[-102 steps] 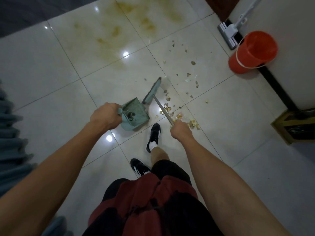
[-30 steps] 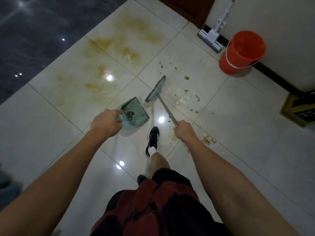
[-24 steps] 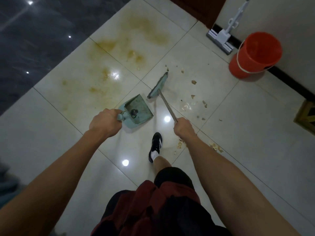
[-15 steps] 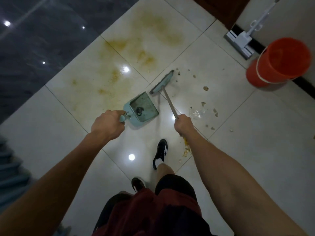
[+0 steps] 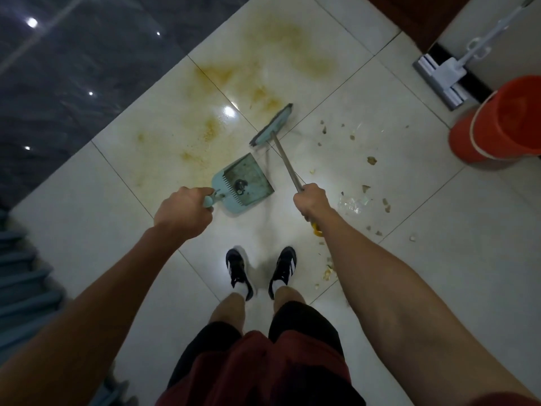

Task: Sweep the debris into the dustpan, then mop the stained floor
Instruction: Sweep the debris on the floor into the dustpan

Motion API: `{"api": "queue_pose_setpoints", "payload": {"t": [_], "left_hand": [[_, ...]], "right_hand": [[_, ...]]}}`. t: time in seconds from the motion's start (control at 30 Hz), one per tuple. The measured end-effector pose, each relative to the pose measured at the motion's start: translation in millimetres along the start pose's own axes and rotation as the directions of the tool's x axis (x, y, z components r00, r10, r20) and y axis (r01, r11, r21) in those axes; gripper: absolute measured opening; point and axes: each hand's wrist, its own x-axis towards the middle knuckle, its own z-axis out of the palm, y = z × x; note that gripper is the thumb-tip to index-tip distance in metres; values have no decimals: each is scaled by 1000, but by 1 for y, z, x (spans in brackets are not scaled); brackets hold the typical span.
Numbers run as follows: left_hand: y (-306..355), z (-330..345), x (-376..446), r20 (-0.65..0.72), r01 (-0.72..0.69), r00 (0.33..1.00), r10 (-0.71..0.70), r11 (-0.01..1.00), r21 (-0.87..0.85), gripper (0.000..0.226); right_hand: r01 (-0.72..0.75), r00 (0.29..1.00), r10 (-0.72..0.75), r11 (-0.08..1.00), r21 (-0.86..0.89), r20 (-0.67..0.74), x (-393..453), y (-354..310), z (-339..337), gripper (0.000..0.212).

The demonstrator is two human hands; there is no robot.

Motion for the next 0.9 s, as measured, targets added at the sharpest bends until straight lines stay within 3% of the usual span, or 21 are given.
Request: {"api": "queue_pose_setpoints", "payload": {"t": [0.6,0.9], "left_hand": [[-63,-43,81,-12,-44,999,43,998,-37,30],[-87,-51,92,-42,-128,991,129,992,20,31]], "right_hand": [[-18,999,17,999,-30,-39,42,-105,33,31],[-130,988,137,986,103,-68,32,-113,40,24]]}}
